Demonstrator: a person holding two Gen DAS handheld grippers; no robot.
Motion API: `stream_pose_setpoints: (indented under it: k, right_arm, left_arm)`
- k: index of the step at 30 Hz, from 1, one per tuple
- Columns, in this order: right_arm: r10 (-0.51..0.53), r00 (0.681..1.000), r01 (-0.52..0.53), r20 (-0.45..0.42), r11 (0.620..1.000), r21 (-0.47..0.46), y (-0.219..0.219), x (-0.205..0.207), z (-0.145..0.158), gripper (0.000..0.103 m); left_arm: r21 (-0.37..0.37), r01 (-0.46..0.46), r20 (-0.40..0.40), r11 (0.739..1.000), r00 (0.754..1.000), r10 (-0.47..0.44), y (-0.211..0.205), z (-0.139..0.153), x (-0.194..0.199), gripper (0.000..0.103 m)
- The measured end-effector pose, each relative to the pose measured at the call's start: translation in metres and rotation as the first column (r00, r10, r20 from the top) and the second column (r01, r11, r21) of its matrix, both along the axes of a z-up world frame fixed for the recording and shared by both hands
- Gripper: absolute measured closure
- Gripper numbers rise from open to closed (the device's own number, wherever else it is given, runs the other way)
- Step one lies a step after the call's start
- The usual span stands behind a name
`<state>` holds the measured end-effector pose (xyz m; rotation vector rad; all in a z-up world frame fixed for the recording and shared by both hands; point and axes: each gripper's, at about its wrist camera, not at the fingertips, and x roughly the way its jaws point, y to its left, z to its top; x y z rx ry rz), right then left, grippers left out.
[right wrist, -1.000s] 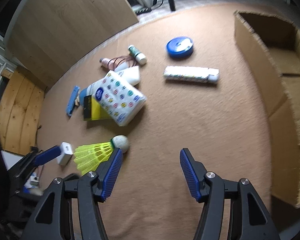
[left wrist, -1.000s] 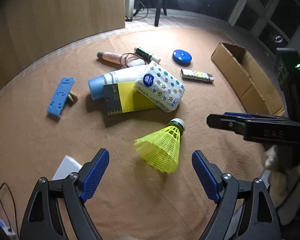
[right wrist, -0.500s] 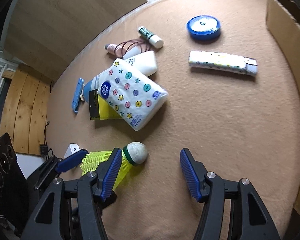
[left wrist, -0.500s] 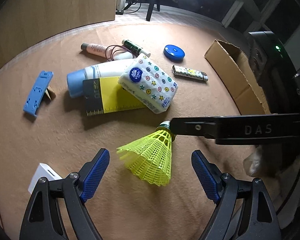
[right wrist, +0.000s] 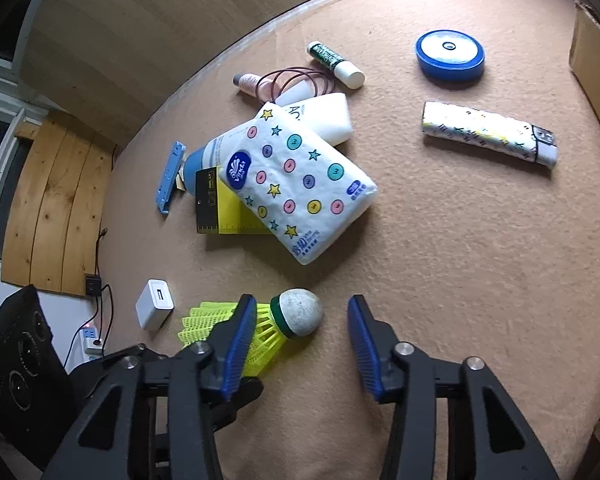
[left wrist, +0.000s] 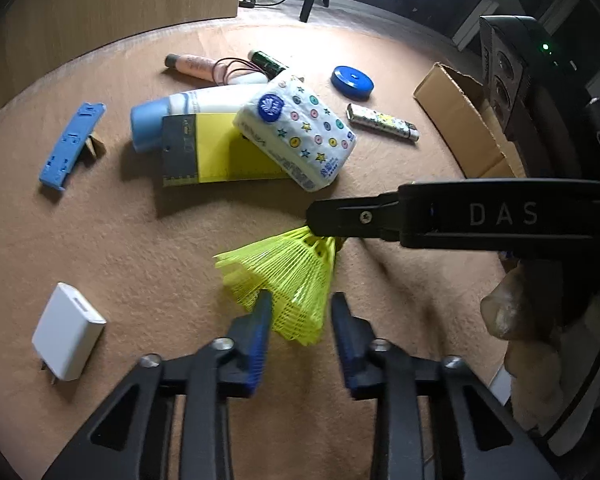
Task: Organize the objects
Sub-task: 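Move the right tool to the yellow shuttlecock and close on it, then carry the shuttlecock with the right tool into the cardboard box and release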
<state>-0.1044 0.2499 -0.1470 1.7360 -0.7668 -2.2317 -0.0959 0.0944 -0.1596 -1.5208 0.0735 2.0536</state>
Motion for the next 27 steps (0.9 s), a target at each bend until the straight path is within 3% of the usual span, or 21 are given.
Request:
stream_pose_setpoints:
  k: [5, 7, 15, 22, 27]
  right_arm:
    - [0.009, 1.0, -0.009, -0.008, 1.0, -0.029, 0.0, 0.003, 0.003, 0.077]
    - [0.014, 1.0, -0.015, -0.007, 0.999, -0.04, 0.0, 0.005, 0.003, 0.083]
    - [0.0, 1.0, -0.002, -0.027, 0.997, -0.079, 0.012, 0.016, 0.014, 0.085]
    - [-0.042, 0.995, 0.036, -0.088, 0.997, -0.062, 0.04, 0.029, 0.045, 0.085]
    - [-0.1, 0.984, 0.099, -0.147, 0.995, -0.013, 0.08, 0.044, 0.073, 0.085]
  left_arm:
    - [0.038, 0.02, -0.003, 0.999, 1.0, -0.02, 0.007, 0.002, 0.003, 0.097]
    - [0.06, 0.037, -0.021, 0.998, 0.999, -0.036, 0.01, 0.008, 0.006, 0.098]
    - [0.091, 0.062, -0.049, 0.994, 0.997, -0.057, 0.026, 0.029, 0.013, 0.097]
    - [0.128, 0.117, -0.104, 0.985, 0.989, -0.104, 0.053, 0.059, 0.017, 0.097]
    - [0.155, 0.189, -0.151, 0.97, 0.975, -0.166, 0.095, 0.082, 0.02, 0.097]
